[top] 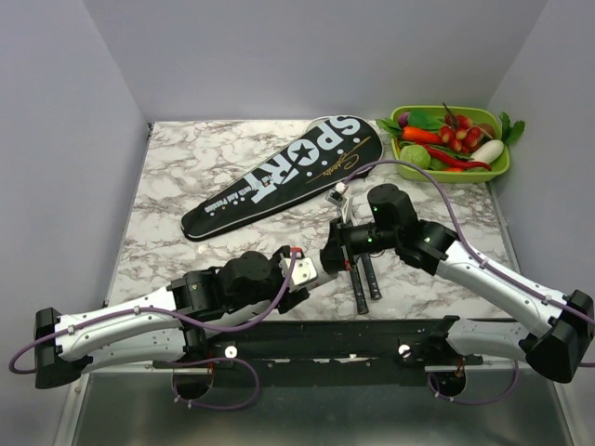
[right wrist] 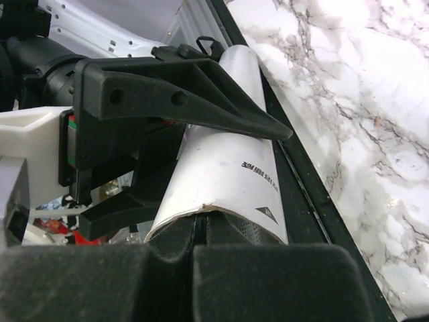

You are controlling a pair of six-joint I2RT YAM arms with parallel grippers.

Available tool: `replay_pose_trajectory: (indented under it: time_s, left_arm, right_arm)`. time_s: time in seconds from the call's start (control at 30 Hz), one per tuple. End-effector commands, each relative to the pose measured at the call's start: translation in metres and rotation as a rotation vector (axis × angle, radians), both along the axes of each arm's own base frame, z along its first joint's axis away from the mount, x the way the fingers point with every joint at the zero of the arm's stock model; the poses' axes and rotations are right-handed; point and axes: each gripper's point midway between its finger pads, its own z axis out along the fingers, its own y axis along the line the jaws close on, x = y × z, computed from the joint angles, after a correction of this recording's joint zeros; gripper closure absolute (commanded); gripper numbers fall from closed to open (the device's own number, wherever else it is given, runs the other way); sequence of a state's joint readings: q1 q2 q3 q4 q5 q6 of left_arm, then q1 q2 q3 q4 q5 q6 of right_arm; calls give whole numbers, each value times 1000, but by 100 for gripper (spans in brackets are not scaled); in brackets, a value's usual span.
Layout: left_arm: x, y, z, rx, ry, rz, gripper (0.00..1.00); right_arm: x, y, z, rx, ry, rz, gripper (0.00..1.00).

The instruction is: Pack up the badminton gear

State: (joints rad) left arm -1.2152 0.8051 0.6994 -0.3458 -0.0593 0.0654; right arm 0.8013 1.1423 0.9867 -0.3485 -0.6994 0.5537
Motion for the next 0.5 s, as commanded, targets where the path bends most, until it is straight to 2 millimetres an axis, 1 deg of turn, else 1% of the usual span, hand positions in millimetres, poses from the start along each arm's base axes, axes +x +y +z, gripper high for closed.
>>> replay_pose_trajectory:
  time_s: [0.0, 0.07, 0.13, 0.27, 0.3, 0.33, 0.4, 0.43, 0.47]
  left_arm:
    - [0, 0, 13, -47, -3, 19, 100]
    - [1, 1, 14, -49, -5, 22, 100]
    - [1, 1, 14, -49, -6, 25, 100]
    - [2, 2, 13, -45, -9, 32, 100]
    - [2, 2, 14, -47, -7, 33, 100]
    - [2, 2, 14, -47, -8, 34, 100]
    - [3, 3, 14, -48, -10, 38, 100]
    - [3, 3, 13, -47, -9, 39, 100]
    - [3, 3, 13, -47, -9, 42, 100]
  right_arm:
    - [-9, 17, -3, 60, 43, 44, 99]
    - [-14, 22, -2, 84, 57, 63, 99]
    - [-17, 25, -5, 92, 73, 68, 99]
    - [-18, 23, -7, 84, 70, 54, 99]
    - [-18, 22, -6, 82, 64, 51, 86]
    - [-17, 21, -8, 72, 64, 41, 78]
    - [-16, 19, -4, 74, 52, 31, 63]
    - [-15, 17, -6, 59, 53, 18, 59]
    - [-15, 16, -4, 60, 47, 10, 56]
